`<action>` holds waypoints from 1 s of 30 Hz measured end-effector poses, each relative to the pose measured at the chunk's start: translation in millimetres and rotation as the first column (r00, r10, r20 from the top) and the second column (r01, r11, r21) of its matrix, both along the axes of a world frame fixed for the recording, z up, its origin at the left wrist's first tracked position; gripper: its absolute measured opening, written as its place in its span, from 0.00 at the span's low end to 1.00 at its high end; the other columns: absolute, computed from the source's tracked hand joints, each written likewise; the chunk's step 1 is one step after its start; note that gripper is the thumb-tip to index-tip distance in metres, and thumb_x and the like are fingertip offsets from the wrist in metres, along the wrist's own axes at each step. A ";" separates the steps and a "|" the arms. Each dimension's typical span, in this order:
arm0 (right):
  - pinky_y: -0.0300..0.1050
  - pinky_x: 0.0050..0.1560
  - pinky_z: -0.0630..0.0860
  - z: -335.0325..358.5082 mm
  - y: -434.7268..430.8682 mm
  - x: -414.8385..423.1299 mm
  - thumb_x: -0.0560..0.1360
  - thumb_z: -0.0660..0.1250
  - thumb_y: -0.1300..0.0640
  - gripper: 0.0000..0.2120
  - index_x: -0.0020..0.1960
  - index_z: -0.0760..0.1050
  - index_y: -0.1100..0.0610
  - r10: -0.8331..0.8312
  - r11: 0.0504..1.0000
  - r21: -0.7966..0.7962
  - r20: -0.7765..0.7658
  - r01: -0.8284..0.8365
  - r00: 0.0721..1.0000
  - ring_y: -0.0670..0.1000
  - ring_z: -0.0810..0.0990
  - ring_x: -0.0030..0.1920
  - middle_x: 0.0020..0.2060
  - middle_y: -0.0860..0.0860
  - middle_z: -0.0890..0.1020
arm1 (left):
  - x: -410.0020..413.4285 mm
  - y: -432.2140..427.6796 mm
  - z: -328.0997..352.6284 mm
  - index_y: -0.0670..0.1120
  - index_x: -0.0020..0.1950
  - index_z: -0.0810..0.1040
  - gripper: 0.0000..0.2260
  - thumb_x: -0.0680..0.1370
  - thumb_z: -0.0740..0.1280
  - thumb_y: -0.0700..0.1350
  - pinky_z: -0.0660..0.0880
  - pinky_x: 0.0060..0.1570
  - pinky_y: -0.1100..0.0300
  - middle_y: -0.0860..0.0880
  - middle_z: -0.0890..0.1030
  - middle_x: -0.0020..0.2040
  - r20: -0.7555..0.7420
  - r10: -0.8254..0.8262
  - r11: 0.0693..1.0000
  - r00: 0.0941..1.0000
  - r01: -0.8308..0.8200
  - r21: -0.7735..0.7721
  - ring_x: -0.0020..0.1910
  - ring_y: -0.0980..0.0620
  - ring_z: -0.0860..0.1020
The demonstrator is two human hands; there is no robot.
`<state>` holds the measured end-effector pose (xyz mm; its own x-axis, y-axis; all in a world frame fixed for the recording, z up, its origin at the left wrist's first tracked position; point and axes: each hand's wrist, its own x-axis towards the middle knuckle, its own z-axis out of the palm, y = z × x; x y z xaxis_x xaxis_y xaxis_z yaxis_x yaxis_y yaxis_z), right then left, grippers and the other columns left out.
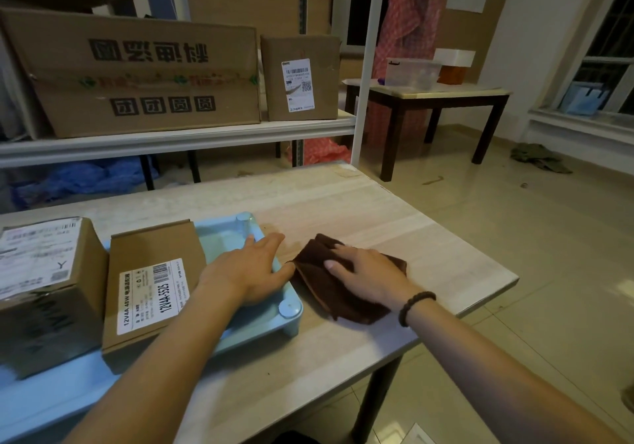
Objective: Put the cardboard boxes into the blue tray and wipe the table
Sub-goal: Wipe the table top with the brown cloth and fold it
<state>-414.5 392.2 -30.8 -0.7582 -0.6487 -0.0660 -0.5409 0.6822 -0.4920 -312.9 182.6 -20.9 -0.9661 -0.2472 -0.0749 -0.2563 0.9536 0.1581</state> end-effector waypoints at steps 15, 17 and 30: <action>0.40 0.44 0.72 38.4 18.1 -33.2 0.82 0.65 0.52 0.05 0.54 0.75 0.52 -0.264 0.935 -0.256 -0.049 0.244 0.963 0.50 0.78 0.53 0.48 0.47 0.79 | 6.4 3.5 6.5 0.57 0.78 0.53 0.29 0.80 0.52 0.65 0.68 0.68 0.43 0.45 0.61 0.79 0.014 -0.034 0.999 0.999 0.034 -0.001 0.72 0.41 0.68; 0.41 0.51 0.73 52.4 19.5 -32.1 0.82 0.66 0.52 0.05 0.54 0.76 0.52 -0.148 0.920 -0.377 -0.086 0.106 0.985 0.47 0.76 0.56 0.51 0.47 0.80 | 5.5 5.5 15.6 0.53 0.80 0.52 0.31 0.80 0.52 0.65 0.54 0.76 0.42 0.46 0.56 0.81 0.024 -0.084 0.984 0.996 0.087 -0.154 0.78 0.41 0.56; 0.43 0.50 0.78 98.6 20.9 -31.5 0.76 0.73 0.54 0.01 0.47 0.82 0.51 0.060 0.683 -0.729 0.122 0.048 0.991 0.51 0.83 0.51 0.45 0.51 0.84 | -25.4 28.5 62.9 0.43 0.54 0.82 0.10 0.76 0.73 0.46 0.77 0.44 0.64 0.47 0.86 0.49 -0.284 0.331 0.432 0.900 0.123 0.893 0.51 0.48 0.84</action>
